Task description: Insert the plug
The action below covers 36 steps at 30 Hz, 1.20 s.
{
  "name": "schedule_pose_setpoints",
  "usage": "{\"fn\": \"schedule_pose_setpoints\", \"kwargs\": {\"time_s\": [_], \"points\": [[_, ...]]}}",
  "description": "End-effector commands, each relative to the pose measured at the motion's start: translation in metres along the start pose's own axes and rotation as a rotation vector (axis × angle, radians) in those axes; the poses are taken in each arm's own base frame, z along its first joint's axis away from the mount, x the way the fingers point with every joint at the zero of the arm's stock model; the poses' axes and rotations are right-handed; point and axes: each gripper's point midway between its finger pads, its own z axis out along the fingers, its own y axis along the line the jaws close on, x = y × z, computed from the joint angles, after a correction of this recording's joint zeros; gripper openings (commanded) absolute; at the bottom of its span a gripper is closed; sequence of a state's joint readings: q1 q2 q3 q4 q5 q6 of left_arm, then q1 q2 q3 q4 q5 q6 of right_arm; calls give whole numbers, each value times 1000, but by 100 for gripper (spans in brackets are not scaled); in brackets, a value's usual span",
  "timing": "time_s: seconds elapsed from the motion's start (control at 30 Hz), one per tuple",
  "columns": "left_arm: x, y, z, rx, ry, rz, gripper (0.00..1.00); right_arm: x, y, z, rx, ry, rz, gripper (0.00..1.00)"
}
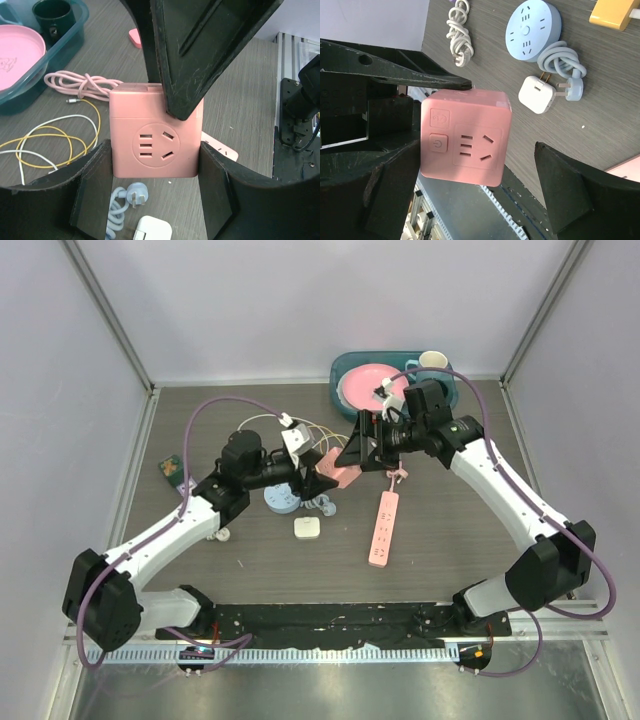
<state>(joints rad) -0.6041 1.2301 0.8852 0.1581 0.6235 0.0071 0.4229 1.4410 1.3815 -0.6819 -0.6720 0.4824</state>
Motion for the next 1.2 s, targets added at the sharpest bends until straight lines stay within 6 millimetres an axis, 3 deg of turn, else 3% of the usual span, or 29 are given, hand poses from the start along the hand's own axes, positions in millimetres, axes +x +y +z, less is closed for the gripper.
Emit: {"fn": "schedule_pose_setpoints", "kwargs": {"time_s": [0.0,0.2,0.63,0.8,0.83,0.9,0.93,0.97,1.03,1.07,1.13,1.17], "points": [[-37,-7,10,56,-122,91,4,-2,9,-3,-45,6,14,100],[-37,-9,16,74,-124,94,4,-7,11,-6,-64,-11,19,98],[-40,-13,24,93,-144,110,4,-1,-5,2,-47,0,80,88],[-35,-14,26,94,-134,103,4,-1,-2,2,-64,-5,86,73],[-33,-13,26,88,-130,100,5,-1,-1,2,-68,-3,86,64],[-29,-10,26,71,-113,94,12,0,-1,1,-67,-7,82,53],[-27,-9,25,64,-104,94,21,0,-1,0,-64,-12,80,39],[-21,-7,24,54,-77,94,37,-1,-1,-1,-58,-21,76,33],[-15,0,22,9,-45,99,49,-1,-5,-2,-41,-29,74,18],[-10,2,19,-9,-21,94,59,-2,-8,-2,-15,-43,74,12],[-5,9,14,-58,3,99,67,-2,-14,-3,20,-54,68,1],[-2,9,8,-78,18,94,76,-2,-21,-3,61,-64,71,1]]}}
